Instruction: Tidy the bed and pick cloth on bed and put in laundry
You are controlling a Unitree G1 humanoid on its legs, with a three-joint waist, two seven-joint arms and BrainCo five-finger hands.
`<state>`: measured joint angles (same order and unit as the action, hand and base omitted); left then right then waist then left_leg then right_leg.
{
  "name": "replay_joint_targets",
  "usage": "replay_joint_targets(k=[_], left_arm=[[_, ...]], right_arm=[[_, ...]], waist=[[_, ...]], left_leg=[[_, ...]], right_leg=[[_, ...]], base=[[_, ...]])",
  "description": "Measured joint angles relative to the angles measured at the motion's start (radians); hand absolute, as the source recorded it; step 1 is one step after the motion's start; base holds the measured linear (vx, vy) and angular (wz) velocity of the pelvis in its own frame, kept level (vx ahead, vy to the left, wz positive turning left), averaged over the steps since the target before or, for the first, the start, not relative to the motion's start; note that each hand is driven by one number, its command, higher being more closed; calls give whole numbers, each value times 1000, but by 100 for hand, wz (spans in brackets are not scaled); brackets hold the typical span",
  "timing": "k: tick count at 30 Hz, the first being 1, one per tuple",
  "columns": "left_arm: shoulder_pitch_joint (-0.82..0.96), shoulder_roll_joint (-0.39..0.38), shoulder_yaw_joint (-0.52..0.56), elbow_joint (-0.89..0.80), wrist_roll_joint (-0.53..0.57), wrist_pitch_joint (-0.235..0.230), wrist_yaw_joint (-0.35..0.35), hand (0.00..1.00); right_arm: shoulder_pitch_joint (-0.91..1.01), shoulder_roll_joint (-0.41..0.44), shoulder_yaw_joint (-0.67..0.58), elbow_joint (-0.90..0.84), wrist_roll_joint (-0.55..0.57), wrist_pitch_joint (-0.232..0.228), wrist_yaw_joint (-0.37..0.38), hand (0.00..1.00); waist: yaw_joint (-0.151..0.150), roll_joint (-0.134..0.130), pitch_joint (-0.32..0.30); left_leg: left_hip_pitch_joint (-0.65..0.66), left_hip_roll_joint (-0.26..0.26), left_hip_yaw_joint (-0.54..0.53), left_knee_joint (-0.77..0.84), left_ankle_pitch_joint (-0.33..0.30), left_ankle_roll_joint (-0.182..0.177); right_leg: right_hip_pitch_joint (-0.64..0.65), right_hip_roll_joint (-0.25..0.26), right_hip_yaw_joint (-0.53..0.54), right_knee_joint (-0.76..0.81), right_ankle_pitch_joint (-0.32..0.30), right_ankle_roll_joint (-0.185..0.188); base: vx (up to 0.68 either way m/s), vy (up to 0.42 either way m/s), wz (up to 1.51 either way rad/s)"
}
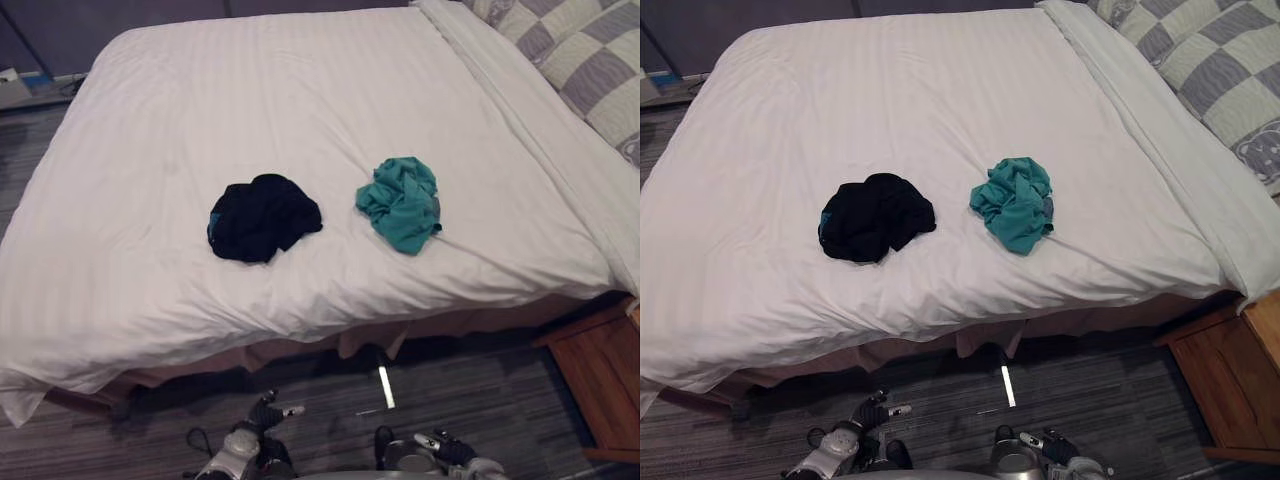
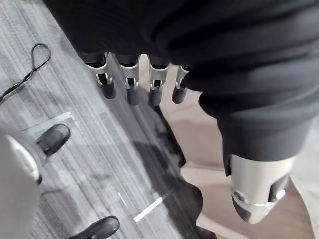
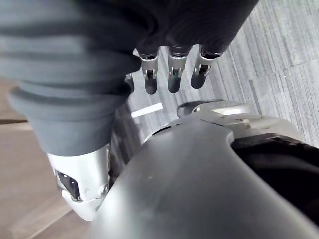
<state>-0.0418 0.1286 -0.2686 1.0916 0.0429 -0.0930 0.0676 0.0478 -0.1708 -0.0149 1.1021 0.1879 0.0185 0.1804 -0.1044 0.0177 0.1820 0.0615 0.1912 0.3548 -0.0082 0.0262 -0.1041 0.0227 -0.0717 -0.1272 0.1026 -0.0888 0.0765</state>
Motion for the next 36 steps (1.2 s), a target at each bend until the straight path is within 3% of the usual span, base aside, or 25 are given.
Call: replay_joint_targets(k=[3, 5, 7, 10, 13, 15, 16, 18, 21, 23, 26, 28, 32, 36], left_arm=[[13, -4, 0, 0, 9, 6, 16, 0], [27, -1, 20, 1, -16, 26, 39, 0], [45, -3, 76, 1, -61, 52, 46, 0], [73, 3, 232, 11, -121, 87, 84, 0], [123, 42, 400, 17, -117, 69, 125, 0], [162, 127, 532, 13, -108, 29, 165, 0], [166, 148, 555, 8, -107, 22, 175, 0], [170, 257, 624, -59, -103, -41, 217, 0], [126, 382, 624, -209, -77, -102, 269, 0], [78, 419, 606, -364, -30, -107, 298, 0], [9, 456, 526, -622, 40, -64, 292, 0], [-55, 480, 485, -697, 49, -39, 257, 0], [-201, 508, 365, -718, 48, -27, 204, 0], [-308, 512, 244, -699, 51, -27, 171, 0]], right_arm=[[11, -2, 8, 0, 0, -10, 12, 0], [8, -6, 22, 0, 9, 9, 14, 0], [11, -6, 6, 1, 38, 29, -15, 0], [54, 21, -144, -1, 106, 25, -96, 0], [89, 11, -306, -43, 137, -24, -166, 0], [111, -74, -403, -151, 75, -90, -220, 0], [114, -98, -414, -180, 52, -101, -232, 0], [116, -218, -415, -332, -77, -143, -299, 0], [96, -306, -400, -508, -224, -144, -370, 0], [71, -318, -389, -588, -306, -117, -395, 0], [36, -322, -340, -699, -405, -59, -389, 0], [-4, -338, -317, -715, -431, -41, -370, 0], [-121, -439, -220, -719, -439, -38, -351, 0], [-233, -473, -126, -722, -438, -35, -349, 0]], waist=[[11, -3, -1], [12, -4, -3], [16, -4, -3], [31, 2, -11], [33, 4, -29], [32, 3, -36], [32, 3, -36], [30, 4, -45], [31, 5, -50], [35, 4, -52], [34, 7, -75], [33, 5, -76], [14, 4, -77], [9, 5, -75]], left_leg=[[23, -2, -23, -47, 32, -4], [31, -6, -28, -79, 54, -3], [39, -9, -31, -85, 58, -3], [56, -15, -36, -85, 58, -3], [58, -19, -41, -87, 57, -3], [55, -21, -41, -94, 57, -3], [54, -21, -41, -94, 57, -3], [37, -21, -43, -95, 49, -5], [20, -21, -47, -95, 49, -4], [17, -27, -51, -94, 50, -4], [-5, -39, -54, -89, 66, 9], [-8, -47, -55, -87, 70, 15], [11, -55, -52, -87, 73, 19], [11, -50, -48, -87, 74, 19]], right_leg=[[18, 5, -16, 0, -3, -5], [17, 6, -26, 0, -4, -6], [24, 4, -34, 2, -4, -6], [41, -2, -37, 7, -7, -2], [45, -6, -40, 11, -11, 1], [44, -10, -40, 16, -19, 6], [43, -11, -40, 17, -21, 6], [27, -11, -40, 15, -27, 5], [18, -10, -40, 9, -26, 5], [16, -14, -39, 6, -24, 2], [9, -23, -36, -8, 3, 5], [11, -30, -37, -11, 6, 5], [37, -36, -34, -18, 6, 4], [33, -31, -28, -17, 6, 4]], base=[[-2, -23, 26], [-43, -1, 11], [-38, 10, 5], [-10, 12, 3], [-10, 11, 5], [-49, 12, 1], [-66, 11, 6], [-57, 13, 8], [-9, 7, 14], [51, 26, 12], [96, 33, 4], [136, 40, 8], [88, 25, 5], [10, -1, -4]])
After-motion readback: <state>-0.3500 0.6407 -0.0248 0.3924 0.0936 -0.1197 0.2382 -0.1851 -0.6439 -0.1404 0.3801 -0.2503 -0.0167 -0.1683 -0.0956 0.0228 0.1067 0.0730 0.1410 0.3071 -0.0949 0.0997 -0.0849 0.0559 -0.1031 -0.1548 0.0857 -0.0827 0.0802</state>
